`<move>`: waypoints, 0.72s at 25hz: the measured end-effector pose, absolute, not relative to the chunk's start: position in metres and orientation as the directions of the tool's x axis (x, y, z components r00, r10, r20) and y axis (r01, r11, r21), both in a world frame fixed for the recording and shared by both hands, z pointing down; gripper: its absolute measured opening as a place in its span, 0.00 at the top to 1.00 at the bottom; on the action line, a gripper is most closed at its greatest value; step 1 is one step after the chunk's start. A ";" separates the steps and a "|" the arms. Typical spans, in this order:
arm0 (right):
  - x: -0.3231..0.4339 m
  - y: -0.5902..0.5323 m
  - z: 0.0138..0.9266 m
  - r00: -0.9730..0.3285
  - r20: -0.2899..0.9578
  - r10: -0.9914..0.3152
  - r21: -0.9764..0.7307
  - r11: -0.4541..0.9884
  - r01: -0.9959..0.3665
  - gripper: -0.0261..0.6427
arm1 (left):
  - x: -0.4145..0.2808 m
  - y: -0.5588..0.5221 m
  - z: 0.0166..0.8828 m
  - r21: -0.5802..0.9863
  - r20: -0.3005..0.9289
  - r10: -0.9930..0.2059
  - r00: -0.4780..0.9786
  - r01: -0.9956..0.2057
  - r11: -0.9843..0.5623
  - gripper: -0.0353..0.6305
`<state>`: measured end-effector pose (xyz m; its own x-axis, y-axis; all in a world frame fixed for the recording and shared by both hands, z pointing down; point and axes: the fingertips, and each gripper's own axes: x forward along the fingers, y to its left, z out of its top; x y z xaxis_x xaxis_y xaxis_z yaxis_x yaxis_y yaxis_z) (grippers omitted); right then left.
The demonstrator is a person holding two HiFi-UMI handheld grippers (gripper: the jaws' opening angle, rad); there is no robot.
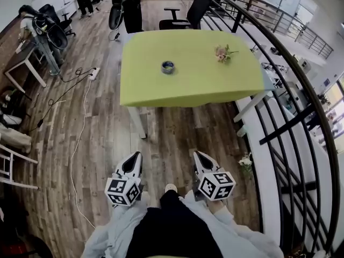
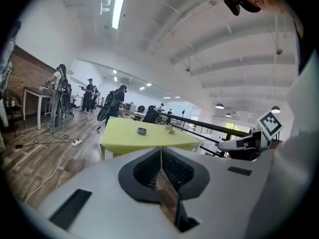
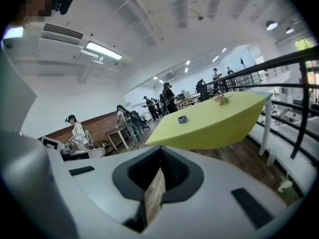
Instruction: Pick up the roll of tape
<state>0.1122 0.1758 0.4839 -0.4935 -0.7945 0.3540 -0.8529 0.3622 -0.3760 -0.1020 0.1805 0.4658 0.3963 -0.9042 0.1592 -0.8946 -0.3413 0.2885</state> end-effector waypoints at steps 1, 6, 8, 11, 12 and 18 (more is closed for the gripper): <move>0.112 0.170 0.484 -0.497 0.353 -0.793 -0.375 0.366 -0.852 0.95 | -0.102 0.175 0.466 0.287 0.159 -0.905 0.394 -0.896 -0.339 0.92; 0.113 0.142 0.485 -0.518 0.347 -0.782 -0.373 0.391 -0.841 0.95 | -0.101 0.153 0.470 0.288 0.163 -0.915 0.370 -0.904 -0.315 0.91; 0.115 0.132 0.487 -0.525 0.345 -0.778 -0.373 0.399 -0.837 0.95 | -0.099 0.146 0.471 0.285 0.161 -0.918 0.361 -0.908 -0.307 0.92; 0.118 0.119 0.492 -0.531 0.345 -0.774 -0.375 0.405 -0.834 0.95 | -0.096 0.137 0.475 0.280 0.164 -0.923 0.348 -0.914 -0.294 0.92; 0.118 0.117 0.494 -0.535 0.347 -0.770 -0.375 0.408 -0.832 0.95 | -0.095 0.136 0.477 0.280 0.167 -0.924 0.343 -0.915 -0.289 0.92; 0.117 0.114 0.508 -0.549 0.366 -0.752 -0.385 0.414 -0.825 0.95 | -0.090 0.140 0.493 0.294 0.200 -0.919 0.339 -0.916 -0.274 0.92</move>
